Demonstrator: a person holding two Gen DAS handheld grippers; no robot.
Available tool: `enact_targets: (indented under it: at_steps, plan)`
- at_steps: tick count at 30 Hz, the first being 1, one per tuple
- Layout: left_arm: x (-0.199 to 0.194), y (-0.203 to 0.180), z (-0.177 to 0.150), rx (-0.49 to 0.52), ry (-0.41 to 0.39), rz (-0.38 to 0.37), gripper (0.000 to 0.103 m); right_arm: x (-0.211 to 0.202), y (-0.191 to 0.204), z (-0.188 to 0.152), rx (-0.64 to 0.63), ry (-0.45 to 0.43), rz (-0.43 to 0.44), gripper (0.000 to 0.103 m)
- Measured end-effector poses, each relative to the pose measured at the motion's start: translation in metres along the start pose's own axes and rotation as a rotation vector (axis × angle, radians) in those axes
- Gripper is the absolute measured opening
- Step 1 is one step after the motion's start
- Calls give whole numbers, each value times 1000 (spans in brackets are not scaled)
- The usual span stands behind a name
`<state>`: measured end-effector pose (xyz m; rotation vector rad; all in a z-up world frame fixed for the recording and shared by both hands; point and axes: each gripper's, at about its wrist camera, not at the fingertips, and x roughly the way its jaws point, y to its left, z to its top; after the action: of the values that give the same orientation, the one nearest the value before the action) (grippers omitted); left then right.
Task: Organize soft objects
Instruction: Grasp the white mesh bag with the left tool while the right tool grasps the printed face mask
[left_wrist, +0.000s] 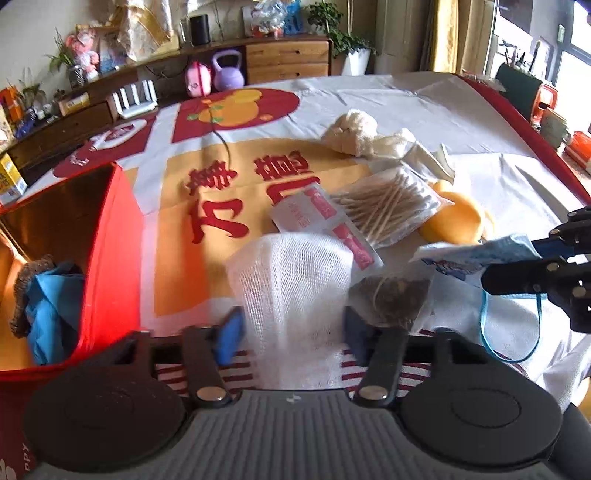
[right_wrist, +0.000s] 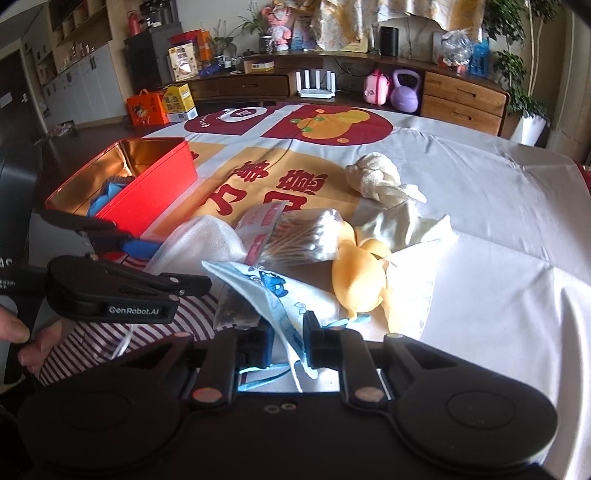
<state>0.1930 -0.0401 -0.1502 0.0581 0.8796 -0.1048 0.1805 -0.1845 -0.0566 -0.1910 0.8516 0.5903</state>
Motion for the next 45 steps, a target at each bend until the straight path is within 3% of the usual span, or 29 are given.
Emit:
enact_targets:
  at_steps: [2, 5, 9, 20, 35, 45]
  plan:
    - [-1, -1, 1, 1, -1, 4, 34, -1, 0, 0, 6, 1, -3, 9]
    - [-4, 0, 4, -6, -6, -10, 31, -3, 2, 1, 18, -6, -9, 1]
    - [-13, 1, 5, -8, -24, -7, 23, -10, 1, 3, 51, -33, -25, 1]
    - [-50, 17, 15, -72, -53, -10, 23, -41, 7, 16, 129, -71, 24, 1]
    - [-105, 39, 29, -103, -77, 9, 23, -70, 45, 48, 90, -123, 72, 1]
    - [-133, 82, 33, -151, -117, 56, 23, -63, 82, 77, 35, -133, 95, 1]
